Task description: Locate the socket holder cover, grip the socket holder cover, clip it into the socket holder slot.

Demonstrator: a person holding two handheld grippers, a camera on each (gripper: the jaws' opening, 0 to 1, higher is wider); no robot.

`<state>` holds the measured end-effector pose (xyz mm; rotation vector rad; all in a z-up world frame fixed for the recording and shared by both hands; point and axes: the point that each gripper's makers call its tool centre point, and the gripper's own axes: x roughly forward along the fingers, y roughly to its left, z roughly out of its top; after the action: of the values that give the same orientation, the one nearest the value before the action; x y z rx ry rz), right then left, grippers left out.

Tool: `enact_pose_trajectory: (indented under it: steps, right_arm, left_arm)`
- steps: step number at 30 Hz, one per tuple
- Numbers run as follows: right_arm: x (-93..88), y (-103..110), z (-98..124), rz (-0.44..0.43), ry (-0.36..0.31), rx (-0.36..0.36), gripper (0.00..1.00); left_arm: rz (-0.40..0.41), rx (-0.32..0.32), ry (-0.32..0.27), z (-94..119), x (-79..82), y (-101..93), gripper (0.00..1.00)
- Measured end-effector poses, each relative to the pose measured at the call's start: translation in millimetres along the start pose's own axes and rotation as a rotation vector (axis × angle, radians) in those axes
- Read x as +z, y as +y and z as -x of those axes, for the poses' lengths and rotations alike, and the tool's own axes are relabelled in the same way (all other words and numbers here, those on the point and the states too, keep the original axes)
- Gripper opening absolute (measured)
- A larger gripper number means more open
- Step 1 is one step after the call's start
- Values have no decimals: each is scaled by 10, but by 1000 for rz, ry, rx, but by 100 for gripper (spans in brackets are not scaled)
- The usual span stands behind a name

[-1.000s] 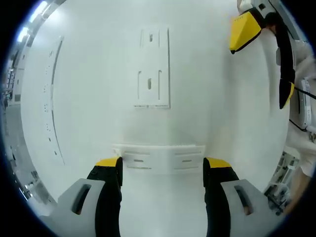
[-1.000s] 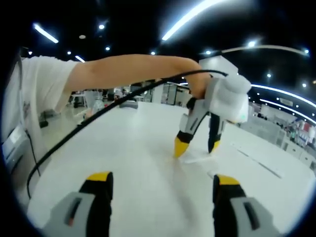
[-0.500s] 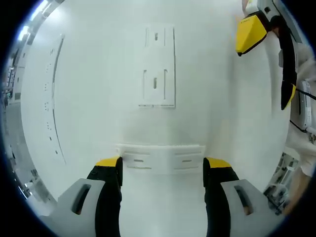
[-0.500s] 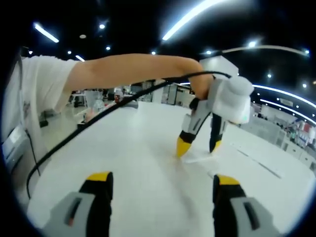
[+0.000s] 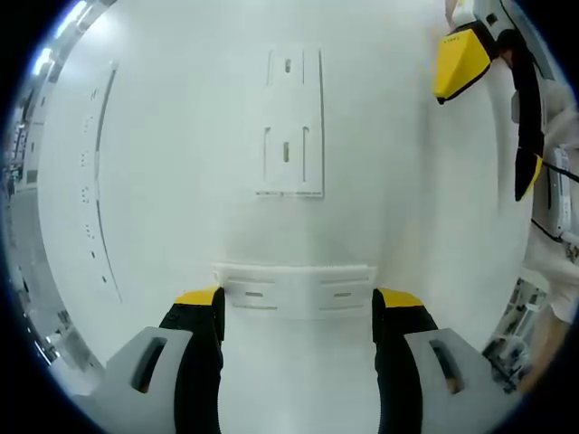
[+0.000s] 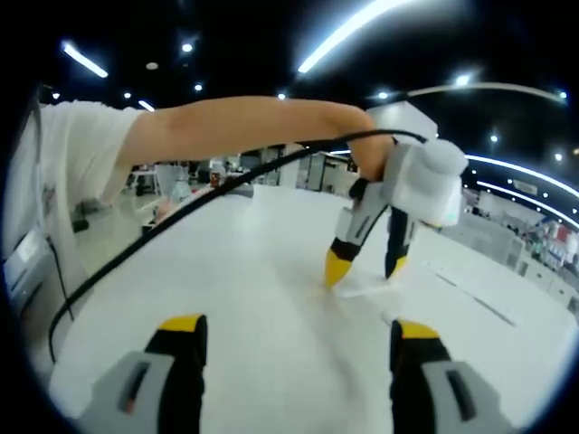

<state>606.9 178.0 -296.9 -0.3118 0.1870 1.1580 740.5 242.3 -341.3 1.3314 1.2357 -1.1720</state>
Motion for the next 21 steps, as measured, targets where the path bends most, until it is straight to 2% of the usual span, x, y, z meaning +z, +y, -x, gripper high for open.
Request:
enact_pose_trajectory:
  steps: [14,21]
  right_arm:
    - [8,-6,9,4,-2,-2,83]
    - [-5,0,1,5,1,-1,83]
  left_arm:
    - [-21,5,11,-6,-4,-19,66]
    - [8,10,18,-21,-51,-30,67]
